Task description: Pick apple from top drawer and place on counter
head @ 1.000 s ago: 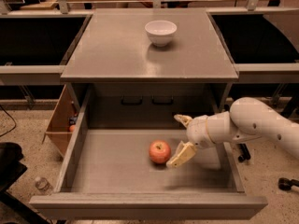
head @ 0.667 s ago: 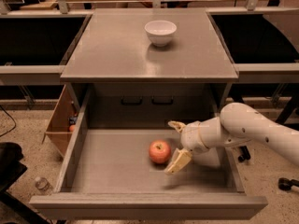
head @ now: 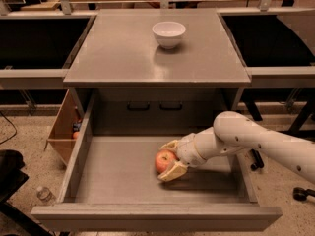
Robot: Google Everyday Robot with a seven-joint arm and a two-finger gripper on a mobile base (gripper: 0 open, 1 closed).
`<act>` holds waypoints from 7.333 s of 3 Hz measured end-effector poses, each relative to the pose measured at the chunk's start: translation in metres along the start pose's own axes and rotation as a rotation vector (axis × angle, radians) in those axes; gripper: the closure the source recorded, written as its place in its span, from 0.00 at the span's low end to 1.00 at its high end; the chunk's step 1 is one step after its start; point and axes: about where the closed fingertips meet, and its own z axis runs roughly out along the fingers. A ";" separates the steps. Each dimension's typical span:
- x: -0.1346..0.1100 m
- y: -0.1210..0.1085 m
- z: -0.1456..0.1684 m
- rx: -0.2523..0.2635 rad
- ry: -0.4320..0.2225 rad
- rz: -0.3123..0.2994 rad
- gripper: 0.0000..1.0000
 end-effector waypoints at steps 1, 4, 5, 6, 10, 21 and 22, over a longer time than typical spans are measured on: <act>-0.005 0.003 0.014 -0.032 -0.002 -0.007 0.63; -0.150 -0.061 -0.088 -0.001 0.026 -0.038 1.00; -0.214 -0.095 -0.115 0.009 0.037 -0.024 1.00; -0.276 -0.131 -0.119 0.020 -0.012 -0.007 1.00; -0.367 -0.273 -0.009 0.261 -0.006 0.070 1.00; -0.352 -0.276 -0.039 0.362 -0.019 0.072 0.00; -0.365 -0.240 -0.108 0.474 -0.032 0.062 0.00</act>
Offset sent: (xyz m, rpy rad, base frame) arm 0.0134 0.0440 0.0346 0.0041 0.0333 0.0539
